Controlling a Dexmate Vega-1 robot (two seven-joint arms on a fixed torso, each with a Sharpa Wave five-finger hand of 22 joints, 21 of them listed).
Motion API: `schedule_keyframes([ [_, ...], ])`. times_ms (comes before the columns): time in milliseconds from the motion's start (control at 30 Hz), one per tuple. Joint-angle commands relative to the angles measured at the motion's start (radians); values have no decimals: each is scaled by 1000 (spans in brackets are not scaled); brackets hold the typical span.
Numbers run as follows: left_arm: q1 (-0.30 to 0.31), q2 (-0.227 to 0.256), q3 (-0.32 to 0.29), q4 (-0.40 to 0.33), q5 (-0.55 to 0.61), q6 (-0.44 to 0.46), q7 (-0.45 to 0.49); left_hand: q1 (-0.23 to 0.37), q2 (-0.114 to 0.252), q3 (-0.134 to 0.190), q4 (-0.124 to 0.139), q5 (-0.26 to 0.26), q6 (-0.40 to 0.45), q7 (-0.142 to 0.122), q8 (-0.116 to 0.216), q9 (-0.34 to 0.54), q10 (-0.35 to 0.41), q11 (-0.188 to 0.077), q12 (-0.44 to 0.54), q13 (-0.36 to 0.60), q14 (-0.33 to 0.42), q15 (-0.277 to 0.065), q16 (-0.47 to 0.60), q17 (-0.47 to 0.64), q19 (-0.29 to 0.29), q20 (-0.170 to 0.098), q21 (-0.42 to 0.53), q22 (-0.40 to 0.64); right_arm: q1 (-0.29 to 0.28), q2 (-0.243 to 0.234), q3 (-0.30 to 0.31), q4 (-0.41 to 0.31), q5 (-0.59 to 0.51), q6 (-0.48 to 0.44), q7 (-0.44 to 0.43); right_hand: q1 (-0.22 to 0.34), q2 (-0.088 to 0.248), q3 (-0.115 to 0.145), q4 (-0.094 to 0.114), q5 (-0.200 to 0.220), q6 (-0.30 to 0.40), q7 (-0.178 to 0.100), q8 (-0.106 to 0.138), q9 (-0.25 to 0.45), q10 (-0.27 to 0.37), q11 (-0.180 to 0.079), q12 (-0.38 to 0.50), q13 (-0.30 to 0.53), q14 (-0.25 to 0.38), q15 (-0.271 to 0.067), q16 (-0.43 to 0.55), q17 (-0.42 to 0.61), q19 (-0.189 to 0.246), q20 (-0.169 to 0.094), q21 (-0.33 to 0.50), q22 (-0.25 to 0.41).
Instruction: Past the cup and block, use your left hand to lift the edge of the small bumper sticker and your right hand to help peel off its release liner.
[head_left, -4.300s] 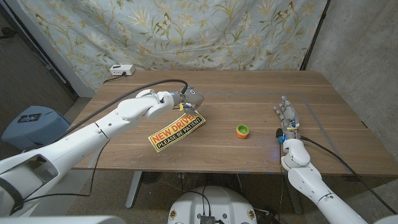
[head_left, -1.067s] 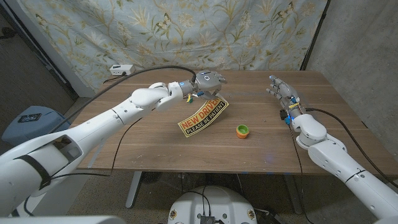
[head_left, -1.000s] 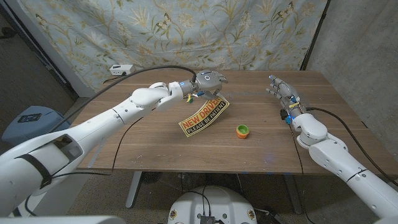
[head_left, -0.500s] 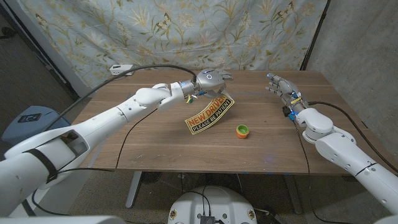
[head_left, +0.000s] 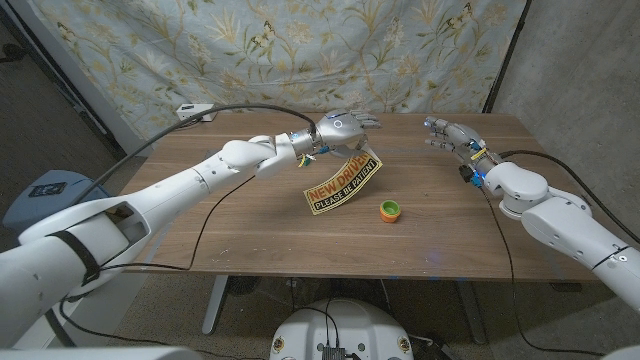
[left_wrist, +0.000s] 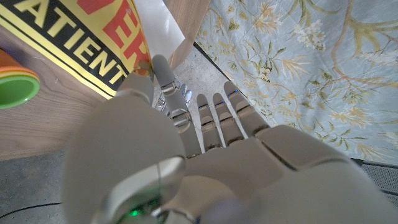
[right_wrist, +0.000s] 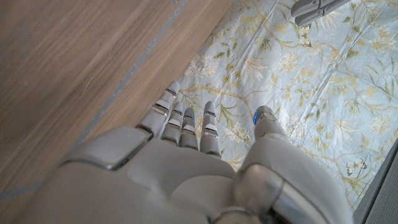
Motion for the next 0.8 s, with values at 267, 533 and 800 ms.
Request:
schedule_keyframes([
  [267, -38, -33, 55, 77, -7, -25, 99, 13, -11, -10, -8, -6, 7, -7, 9, -8, -35, 20, -21, 0, -50, 48, -17, -7, -61, 16, -29, -7, 29, -106, 4, -52, 36, -126, 74, 0, -27, -8, -2, -3, 1, 9, -1, 3, -17, 24, -2, 5, -3, 22, -9, 0, -3, 29, 5, 2],
  [533, -47, -56, 70, 117, -14, -27, 165, 22, -15, -12, -8, -10, 19, -17, 9, -27, -75, 92, -33, -9, -105, 111, -25, -13, -97, 46, -52, -16, 45, -130, 1, -61, 59, -171, 92, 11, -34, -8, -3, -6, 30, 27, 8, 4, -27, 40, -6, 5, -6, 41, -13, -2, -9, 49, 2, 2],
  [800, -70, -82, 100, 162, -13, -41, 227, 24, -22, -16, -8, -13, 33, -25, 9, -41, -82, 121, -33, -13, -133, 141, -26, -14, -121, 52, -62, -19, 76, -168, -9, -70, 81, -231, 130, 26, -40, -7, -4, -7, 57, 42, 13, 4, -5, 60, 2, 6, 10, 61, -11, -5, -6, 70, 2, 2],
])
